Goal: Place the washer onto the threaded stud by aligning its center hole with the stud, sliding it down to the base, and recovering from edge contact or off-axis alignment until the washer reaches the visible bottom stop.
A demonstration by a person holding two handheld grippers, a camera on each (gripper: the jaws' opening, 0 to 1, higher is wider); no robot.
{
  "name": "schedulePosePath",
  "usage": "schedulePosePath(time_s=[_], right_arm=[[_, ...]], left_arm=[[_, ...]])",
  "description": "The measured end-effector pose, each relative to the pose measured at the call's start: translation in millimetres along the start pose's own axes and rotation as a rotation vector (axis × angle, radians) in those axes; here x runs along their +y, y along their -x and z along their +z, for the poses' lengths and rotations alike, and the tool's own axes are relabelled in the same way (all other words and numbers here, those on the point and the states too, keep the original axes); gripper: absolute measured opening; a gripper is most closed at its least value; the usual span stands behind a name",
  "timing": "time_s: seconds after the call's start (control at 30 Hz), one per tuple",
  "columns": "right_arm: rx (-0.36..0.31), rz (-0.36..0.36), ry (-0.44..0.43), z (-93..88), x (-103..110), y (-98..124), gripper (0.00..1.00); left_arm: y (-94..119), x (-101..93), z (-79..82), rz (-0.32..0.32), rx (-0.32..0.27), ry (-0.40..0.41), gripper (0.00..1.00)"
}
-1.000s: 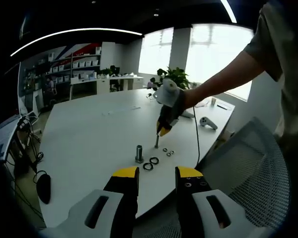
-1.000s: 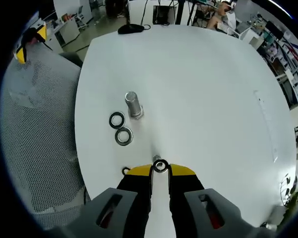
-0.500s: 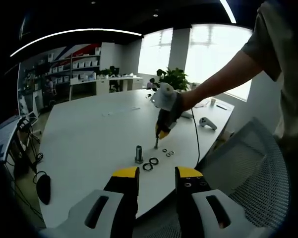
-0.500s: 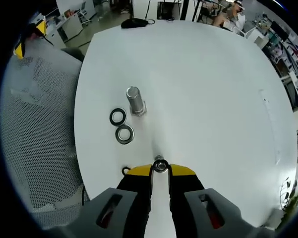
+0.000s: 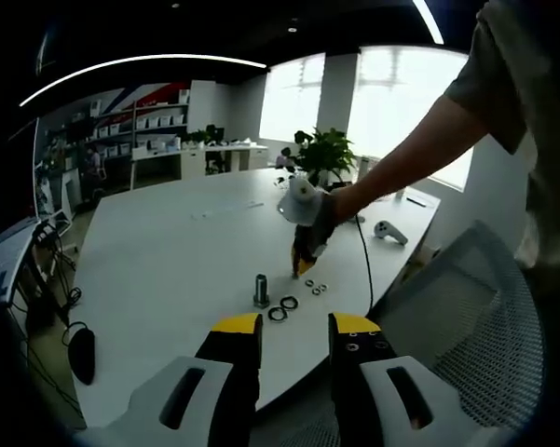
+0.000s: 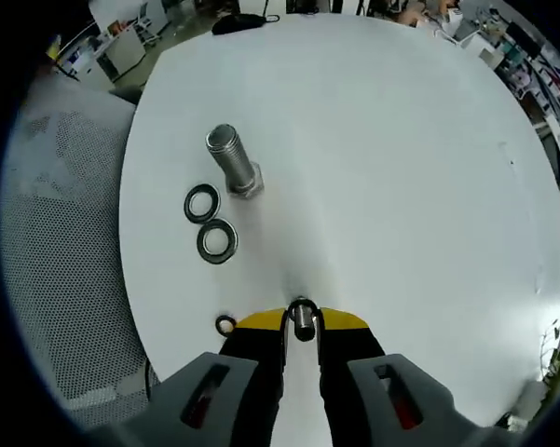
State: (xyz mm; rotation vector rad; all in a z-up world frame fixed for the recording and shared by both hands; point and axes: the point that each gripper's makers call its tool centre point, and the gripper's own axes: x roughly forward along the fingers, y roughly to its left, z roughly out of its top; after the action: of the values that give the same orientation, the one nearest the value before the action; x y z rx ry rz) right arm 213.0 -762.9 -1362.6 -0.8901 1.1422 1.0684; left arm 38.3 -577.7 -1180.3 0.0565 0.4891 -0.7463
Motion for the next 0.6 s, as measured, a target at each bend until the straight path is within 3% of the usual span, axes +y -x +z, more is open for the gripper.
schedulePosePath(time_s=[0.6], right_arm=[[0.000,0.006,-0.091,-10.5,1.1,-4.4,0.20]], left_arm=[[-0.1,-0.1,1.0,-0.004,-0.009,-0.003,0.25]])
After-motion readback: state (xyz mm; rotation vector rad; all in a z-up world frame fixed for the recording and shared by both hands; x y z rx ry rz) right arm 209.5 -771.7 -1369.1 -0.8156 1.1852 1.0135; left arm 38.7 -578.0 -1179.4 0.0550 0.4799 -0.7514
